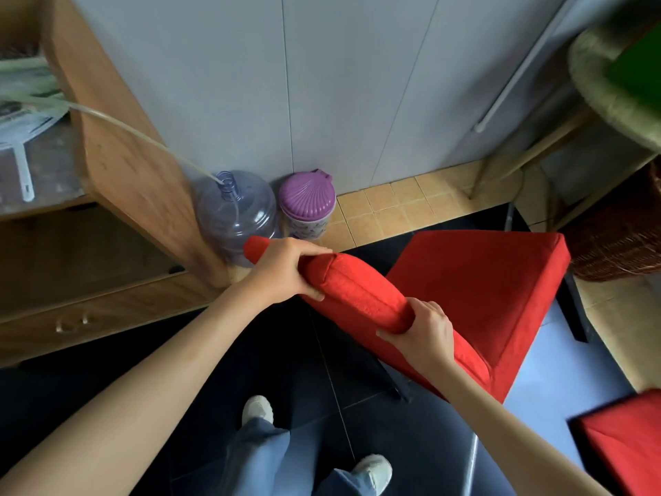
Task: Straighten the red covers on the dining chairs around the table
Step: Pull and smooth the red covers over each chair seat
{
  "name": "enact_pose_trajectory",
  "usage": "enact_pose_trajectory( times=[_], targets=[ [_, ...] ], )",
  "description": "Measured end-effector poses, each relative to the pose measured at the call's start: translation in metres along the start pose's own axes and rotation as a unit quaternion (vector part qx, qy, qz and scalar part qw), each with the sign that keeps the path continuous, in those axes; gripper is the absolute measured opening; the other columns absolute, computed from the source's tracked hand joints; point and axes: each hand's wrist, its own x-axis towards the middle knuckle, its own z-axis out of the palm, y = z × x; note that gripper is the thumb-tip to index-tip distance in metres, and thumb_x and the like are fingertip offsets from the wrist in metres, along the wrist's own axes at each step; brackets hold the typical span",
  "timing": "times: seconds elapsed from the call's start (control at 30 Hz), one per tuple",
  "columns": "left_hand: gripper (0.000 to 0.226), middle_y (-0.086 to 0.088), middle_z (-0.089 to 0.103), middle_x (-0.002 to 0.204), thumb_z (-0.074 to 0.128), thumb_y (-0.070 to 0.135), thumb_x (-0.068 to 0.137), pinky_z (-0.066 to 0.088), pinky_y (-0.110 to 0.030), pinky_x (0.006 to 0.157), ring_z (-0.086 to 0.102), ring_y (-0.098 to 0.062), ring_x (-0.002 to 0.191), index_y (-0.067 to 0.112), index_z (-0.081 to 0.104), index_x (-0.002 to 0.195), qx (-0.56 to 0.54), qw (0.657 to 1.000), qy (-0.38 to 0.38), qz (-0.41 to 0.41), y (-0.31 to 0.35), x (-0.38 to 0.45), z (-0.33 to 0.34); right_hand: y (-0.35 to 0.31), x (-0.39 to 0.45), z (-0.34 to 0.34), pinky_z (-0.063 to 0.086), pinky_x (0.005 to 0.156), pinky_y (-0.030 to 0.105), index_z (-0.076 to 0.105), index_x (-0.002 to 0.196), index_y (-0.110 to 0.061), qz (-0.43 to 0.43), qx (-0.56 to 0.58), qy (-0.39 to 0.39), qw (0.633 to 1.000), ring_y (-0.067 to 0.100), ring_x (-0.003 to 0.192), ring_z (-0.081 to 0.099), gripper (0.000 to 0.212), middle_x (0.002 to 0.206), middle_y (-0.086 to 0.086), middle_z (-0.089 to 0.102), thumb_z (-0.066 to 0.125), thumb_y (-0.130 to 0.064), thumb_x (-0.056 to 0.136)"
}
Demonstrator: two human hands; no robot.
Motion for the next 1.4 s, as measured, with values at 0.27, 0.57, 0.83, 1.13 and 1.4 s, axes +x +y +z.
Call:
enact_pose_trajectory(
  times=[0.27,0.57,0.83,1.13,1.4],
  targets=[
    [0.086,-0.006,0.068,0.119,0.097,0.01,0.038,0.04,-0.023,0.103,0.06,-0.012,0.111,0.009,0.068,0.119,0.003,1.0,-0.007,0.014,0.03,-0.023,0.019,0.013,-0.034,-0.013,0.034,0.069,0.026,0.068,0.1,-0.013,0.031,0.012,0.015,0.999,0.021,0.087,0.056,0.057,0.086,-0.001,0.064,0.091,-0.036,0.053],
    [0.084,-0.006,0.068,0.116,0.097,0.007,0.037,0.04,-0.02,0.099,0.059,-0.009,0.106,0.008,0.069,0.116,-0.003,0.999,0.01,0.032,0.057,-0.042,0.041,0.03,-0.058,-0.028,0.04,0.081,0.031,0.06,0.117,-0.015,0.038,0.022,0.012,0.999,0.025,0.101,0.053,0.075,0.107,0.001,0.063,0.092,-0.034,0.053],
    [0.083,-0.006,0.068,0.117,0.096,0.007,0.038,0.039,-0.02,0.099,0.06,-0.01,0.107,0.007,0.069,0.116,0.004,0.999,0.012,0.036,0.072,-0.05,0.048,0.012,-0.056,-0.038,0.041,0.092,0.035,0.055,0.124,-0.02,0.001,0.055,0.005,0.998,0.023,0.109,0.056,0.076,0.118,-0.001,0.062,0.087,-0.04,0.058],
    [0.084,-0.007,0.066,0.122,0.095,0.004,0.038,0.039,-0.022,0.105,0.059,-0.013,0.114,0.006,0.068,0.118,-0.037,0.999,0.023,0.029,0.079,-0.055,0.058,0.021,-0.064,-0.043,0.043,0.072,0.035,0.062,0.096,-0.018,0.01,0.035,0.047,0.998,0.024,0.084,0.058,0.053,0.087,-0.002,0.065,0.088,-0.042,0.056],
    [0.105,-0.005,0.056,0.136,0.097,0.008,0.036,0.033,-0.027,0.112,0.05,-0.015,0.127,0.012,0.057,0.133,0.037,0.999,-0.002,0.02,0.061,-0.041,0.062,0.029,-0.071,-0.054,0.043,0.075,0.034,0.064,0.101,-0.02,0.031,0.054,0.048,0.997,0.022,0.088,0.058,0.055,0.091,-0.003,0.066,0.088,-0.04,0.056]
  ],
)
